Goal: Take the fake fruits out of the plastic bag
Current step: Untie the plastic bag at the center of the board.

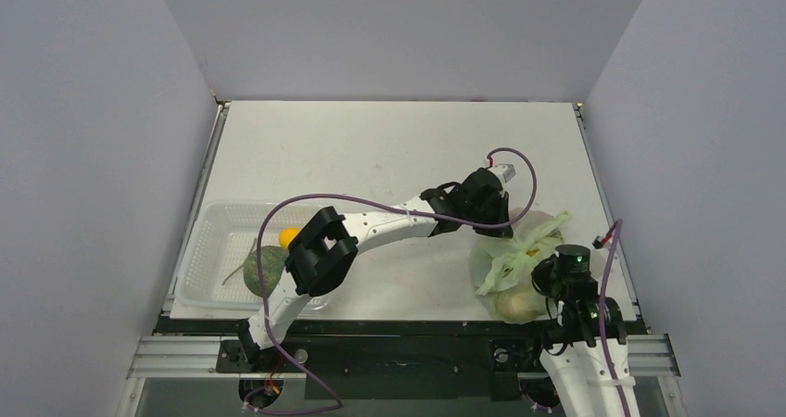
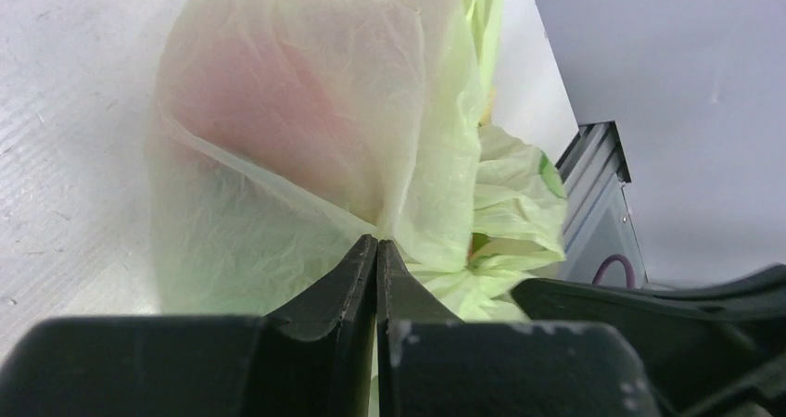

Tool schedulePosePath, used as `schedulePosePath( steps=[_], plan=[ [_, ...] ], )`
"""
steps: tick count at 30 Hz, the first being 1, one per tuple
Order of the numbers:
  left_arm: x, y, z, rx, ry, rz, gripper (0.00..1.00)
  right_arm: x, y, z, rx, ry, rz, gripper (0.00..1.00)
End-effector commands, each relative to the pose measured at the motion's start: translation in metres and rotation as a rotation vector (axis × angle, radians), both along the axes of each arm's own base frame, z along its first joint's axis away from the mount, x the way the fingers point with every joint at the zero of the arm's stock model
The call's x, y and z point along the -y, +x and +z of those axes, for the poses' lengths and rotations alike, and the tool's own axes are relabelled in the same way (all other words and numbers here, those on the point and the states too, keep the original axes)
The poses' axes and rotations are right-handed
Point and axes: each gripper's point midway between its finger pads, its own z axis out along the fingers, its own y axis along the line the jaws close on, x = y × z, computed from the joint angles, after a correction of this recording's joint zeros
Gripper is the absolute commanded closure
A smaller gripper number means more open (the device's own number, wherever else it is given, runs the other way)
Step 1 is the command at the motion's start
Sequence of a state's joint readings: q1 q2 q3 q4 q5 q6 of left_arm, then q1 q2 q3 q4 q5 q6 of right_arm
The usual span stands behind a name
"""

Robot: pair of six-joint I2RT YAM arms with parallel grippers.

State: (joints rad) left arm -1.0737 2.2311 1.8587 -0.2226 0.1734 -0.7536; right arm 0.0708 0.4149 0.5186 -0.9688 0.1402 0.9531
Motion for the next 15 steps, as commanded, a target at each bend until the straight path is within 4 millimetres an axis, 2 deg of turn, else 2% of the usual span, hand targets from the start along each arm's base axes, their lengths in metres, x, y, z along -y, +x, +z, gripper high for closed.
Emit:
schedulePosePath(
  steps=[1,2,3,4,5,6,7,8,10,11,15],
  plan=[
    [-0.011,0.022,0.02,0.054,-0.013,0.122,1.0,0.033,-0.008,0.016,0.086,-0.037,-0.251,1.0],
    [-0.014,0.025,0.021,0.059,-0.011,0.148,1.0,0.042,-0.009,0.03,0.11,-0.063,-0.298,1.0],
    [-0.016,0.026,0.017,0.057,-0.001,0.157,1.0,0.051,-0.017,0.034,0.097,-0.107,-0.334,1.0],
    [-0.018,0.027,0.021,0.065,-0.008,0.166,1.0,0.056,-0.019,0.052,0.135,-0.123,-0.35,1.0],
    [-0.019,0.027,0.019,0.062,-0.004,0.167,1.0,0.066,-0.03,0.057,0.123,-0.173,-0.382,1.0],
    [-0.019,0.026,0.02,0.062,-0.011,0.163,1.0,0.071,-0.035,0.075,0.171,-0.179,-0.407,1.0],
    [-0.018,0.026,0.021,0.061,-0.013,0.16,1.0,0.079,-0.048,0.079,0.157,-0.213,-0.436,1.0],
    [-0.017,0.025,0.02,0.057,-0.016,0.152,1.0,0.081,-0.055,0.095,0.215,-0.205,-0.453,1.0],
    [-0.017,0.025,0.019,0.053,-0.017,0.148,1.0,0.084,-0.072,0.105,0.251,-0.196,-0.473,1.0],
    [-0.016,0.025,0.021,0.055,-0.023,0.147,1.0,0.083,-0.079,0.103,0.24,-0.189,-0.466,1.0],
    [-0.017,0.028,0.025,0.043,-0.058,0.146,1.0,0.078,-0.09,0.106,0.317,-0.119,-0.452,1.0]
  ],
)
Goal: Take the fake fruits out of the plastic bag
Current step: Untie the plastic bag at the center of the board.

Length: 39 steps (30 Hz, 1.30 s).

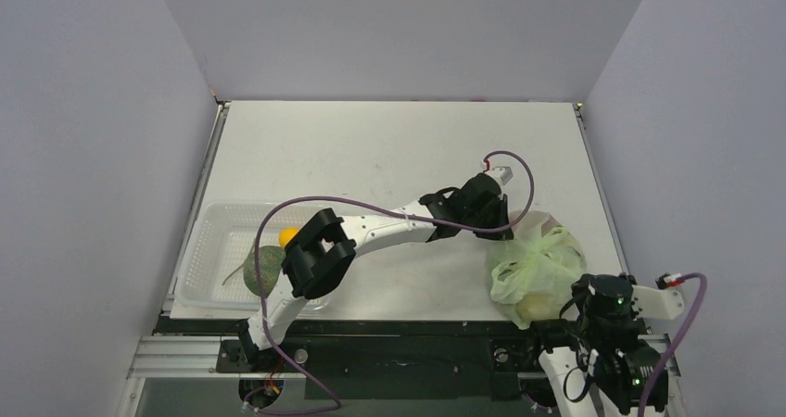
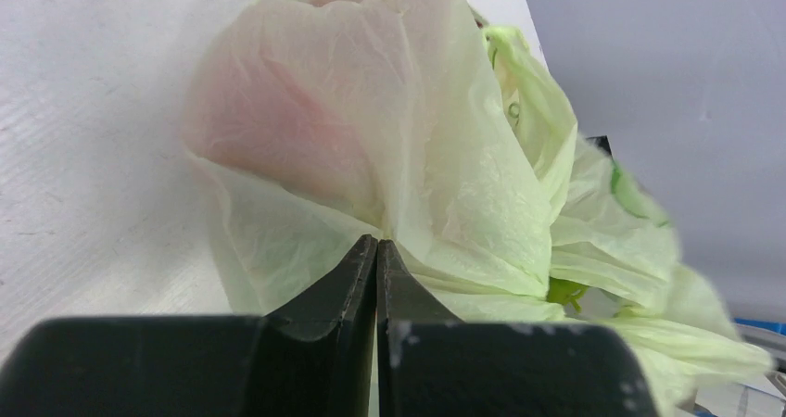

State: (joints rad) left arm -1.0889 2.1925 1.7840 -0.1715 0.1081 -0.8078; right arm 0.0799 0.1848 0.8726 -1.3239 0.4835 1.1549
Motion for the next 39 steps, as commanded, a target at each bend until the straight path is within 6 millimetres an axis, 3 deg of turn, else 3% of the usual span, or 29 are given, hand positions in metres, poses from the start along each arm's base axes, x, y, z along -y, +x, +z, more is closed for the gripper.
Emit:
schedulePosePath(
  steps=[1,4,5,8,10,12,16,19,27,30,33,34,35,36,37,39],
  plan=[
    [-0.014,0.028,0.024,0.038,-0.051,0.07,1.0,0.02,-0.03,0.0,0.05,-0.016,-0.092,1.0],
    [-0.009,0.024,0.031,0.032,-0.082,0.033,1.0,0.01,-0.012,-0.004,0.095,-0.016,0.012,0.98],
    [-0.008,0.023,0.032,0.029,-0.087,0.025,1.0,0.0,0.0,0.0,0.117,0.001,0.07,0.92],
    [-0.003,0.015,0.036,0.012,-0.117,-0.015,1.0,-0.026,0.025,-0.01,0.015,-0.036,0.247,0.51],
    [-0.001,0.011,0.038,0.006,-0.132,-0.033,1.0,-0.038,0.034,-0.017,-0.086,-0.084,0.339,0.33],
    [0.0,0.009,0.042,0.003,-0.144,-0.046,1.0,-0.048,0.04,-0.027,-0.203,-0.127,0.419,0.21],
    [0.003,0.007,0.049,0.003,-0.161,-0.058,1.0,-0.067,0.053,-0.046,-0.357,-0.146,0.542,0.1],
    [0.003,0.006,0.05,0.005,-0.159,-0.06,1.0,-0.076,0.058,-0.055,-0.402,-0.141,0.588,0.09],
    [0.004,0.009,0.043,0.008,-0.127,-0.061,1.0,-0.071,0.055,-0.092,-0.444,-0.105,0.505,0.21],
    [0.005,0.008,0.045,0.004,-0.134,-0.061,1.0,-0.066,0.064,-0.093,-0.418,-0.133,0.464,0.25],
    [0.002,0.009,0.045,0.01,-0.123,-0.054,1.0,-0.06,0.068,-0.093,-0.414,-0.151,0.428,0.36],
    [0.001,0.009,0.045,0.012,-0.118,-0.049,1.0,-0.058,0.069,-0.092,-0.406,-0.16,0.412,0.41],
    [-0.003,0.012,0.043,0.015,-0.098,-0.026,1.0,-0.056,0.07,-0.089,-0.392,-0.154,0.392,0.78],
    [-0.005,0.015,0.04,0.014,-0.084,-0.009,1.0,-0.048,0.066,-0.086,-0.385,-0.167,0.351,0.91],
    [-0.013,0.021,0.036,0.013,-0.057,0.032,1.0,-0.043,0.064,-0.078,-0.347,-0.13,0.281,1.0],
    [-0.026,0.032,0.031,0.007,-0.039,0.101,1.0,-0.024,0.048,-0.055,-0.209,-0.066,0.127,1.0]
  ],
)
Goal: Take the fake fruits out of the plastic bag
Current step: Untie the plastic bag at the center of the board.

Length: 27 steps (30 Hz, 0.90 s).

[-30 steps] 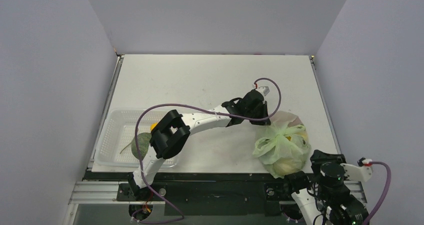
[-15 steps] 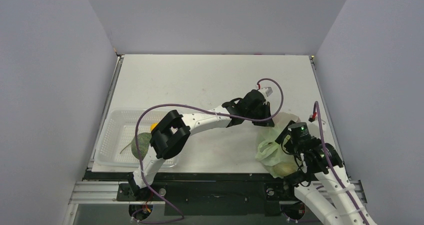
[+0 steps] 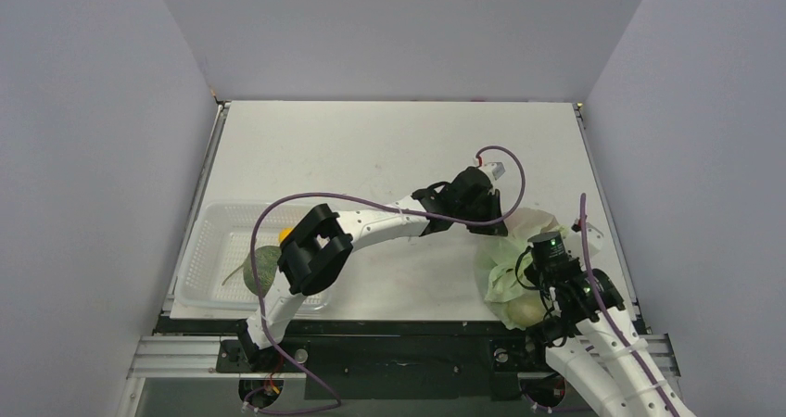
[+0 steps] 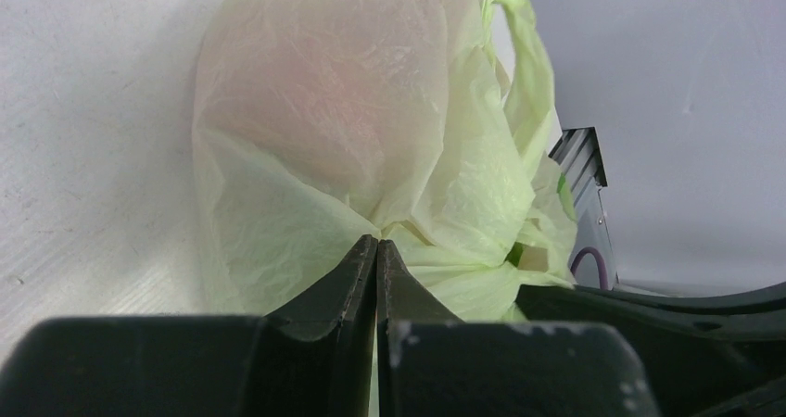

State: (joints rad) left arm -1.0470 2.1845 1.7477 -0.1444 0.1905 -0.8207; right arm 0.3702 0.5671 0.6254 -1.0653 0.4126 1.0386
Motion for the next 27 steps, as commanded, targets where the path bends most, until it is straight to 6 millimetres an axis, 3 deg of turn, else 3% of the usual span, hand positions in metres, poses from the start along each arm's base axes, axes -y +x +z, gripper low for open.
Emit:
schedulePosePath(
  steps=[1,4,6,12,15,20,23,27],
  plan=[
    [-0.022,0.031,0.034,0.053,-0.016,0.148,1.0,0.047,-0.021,0.046,0.262,0.03,-0.335,1.0],
    [-0.03,0.039,0.037,0.043,-0.043,0.182,1.0,0.069,-0.043,0.089,0.627,0.236,-0.472,1.0],
    [-0.031,0.042,0.039,0.047,-0.043,0.178,1.0,0.077,-0.053,0.102,0.758,0.322,-0.499,1.0],
    [-0.025,0.037,0.05,0.054,-0.06,0.11,1.0,0.08,-0.065,0.077,0.644,0.288,-0.462,1.0],
    [-0.023,0.029,0.067,0.08,-0.089,0.042,0.99,0.075,-0.059,0.086,0.657,0.252,-0.378,1.0],
    [-0.022,0.007,0.108,0.256,-0.14,-0.093,0.62,0.061,-0.047,0.089,0.609,0.22,-0.296,1.0],
    [-0.02,-0.012,0.135,0.4,-0.146,-0.179,0.59,0.054,-0.041,0.087,0.563,0.183,-0.25,1.0],
    [-0.011,-0.036,0.15,0.572,-0.115,-0.304,0.56,0.051,-0.037,0.09,0.553,0.164,-0.224,1.0]
  ],
)
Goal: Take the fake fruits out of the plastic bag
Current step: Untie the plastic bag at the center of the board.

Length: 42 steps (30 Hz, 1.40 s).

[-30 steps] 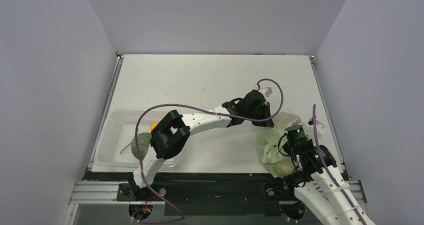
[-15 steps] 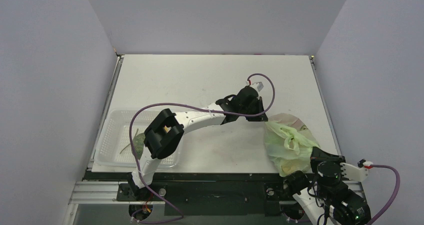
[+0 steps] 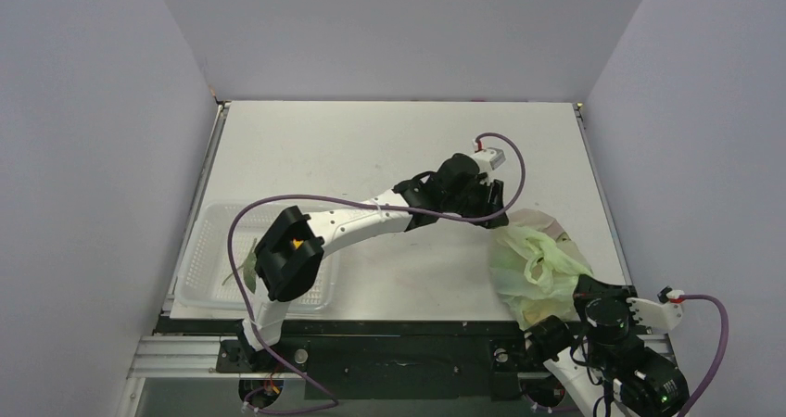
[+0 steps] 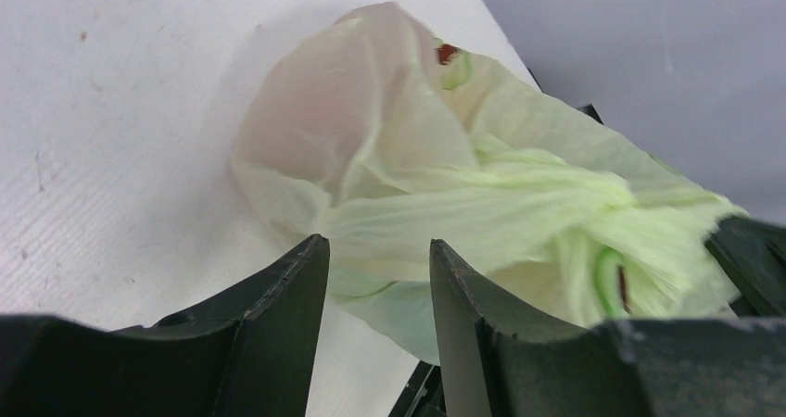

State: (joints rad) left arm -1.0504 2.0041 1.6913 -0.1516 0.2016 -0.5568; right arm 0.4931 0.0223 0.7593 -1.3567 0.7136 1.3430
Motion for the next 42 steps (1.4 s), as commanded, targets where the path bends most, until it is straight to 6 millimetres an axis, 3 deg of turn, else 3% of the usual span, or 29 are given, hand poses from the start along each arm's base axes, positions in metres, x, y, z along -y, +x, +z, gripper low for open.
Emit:
schedulePosePath(
  steps=[1,5,11,22,27,30,32,33,35,36,37,38,39,40,41,42],
  plan=[
    [0.016,-0.04,0.079,0.331,-0.063,-0.196,0.55,-0.005,0.011,0.013,0.02,-0.038,0.034,1.0],
    [0.027,-0.051,0.067,0.541,0.109,-0.214,0.51,-0.007,0.011,0.012,0.033,-0.032,0.045,1.0],
    [0.042,-0.032,0.04,0.638,0.289,-0.158,0.5,-0.006,0.01,0.016,0.049,-0.028,0.052,1.0],
    [0.047,-0.032,0.023,0.637,0.334,-0.166,0.45,-0.005,0.009,0.017,0.06,-0.022,0.048,1.0],
    [0.058,-0.036,0.015,0.621,0.319,-0.196,0.36,-0.007,0.01,0.017,0.055,-0.024,0.057,1.0],
    [0.065,-0.026,0.026,0.62,0.294,-0.147,0.37,-0.01,0.011,0.016,0.039,-0.041,0.081,1.0],
    [0.066,-0.011,0.027,0.56,0.275,-0.061,0.51,-0.016,0.012,0.019,0.035,-0.049,0.123,1.0],
    [0.061,0.004,0.031,0.533,0.27,-0.002,0.71,-0.02,0.013,0.021,0.035,-0.046,0.147,1.0],
    [0.048,0.033,0.043,0.421,0.209,0.139,0.98,-0.022,0.011,0.027,0.043,-0.063,0.18,1.0],
    [0.05,0.031,0.052,0.32,0.114,0.158,1.0,-0.021,0.01,0.028,0.044,-0.077,0.19,1.0],
    [0.043,0.048,0.056,0.265,0.059,0.185,1.0,-0.02,0.009,0.029,0.056,-0.076,0.188,1.0],
    [0.049,0.039,0.067,0.15,-0.074,0.158,1.0,-0.019,0.007,0.03,0.073,-0.069,0.184,1.0],
    [0.042,0.052,0.069,0.099,-0.128,0.169,1.0,-0.018,0.008,0.029,0.078,-0.064,0.175,1.0],
    [0.045,0.044,0.079,0.006,-0.241,0.135,1.0,-0.016,0.005,0.031,0.109,-0.049,0.168,1.0],
    [0.039,0.053,0.084,-0.027,-0.294,0.145,1.0,-0.016,0.006,0.032,0.124,-0.04,0.166,1.0],
    [0.038,0.049,0.088,-0.086,-0.363,0.128,1.0,-0.017,0.005,0.035,0.154,-0.026,0.171,1.0]
  ],
)
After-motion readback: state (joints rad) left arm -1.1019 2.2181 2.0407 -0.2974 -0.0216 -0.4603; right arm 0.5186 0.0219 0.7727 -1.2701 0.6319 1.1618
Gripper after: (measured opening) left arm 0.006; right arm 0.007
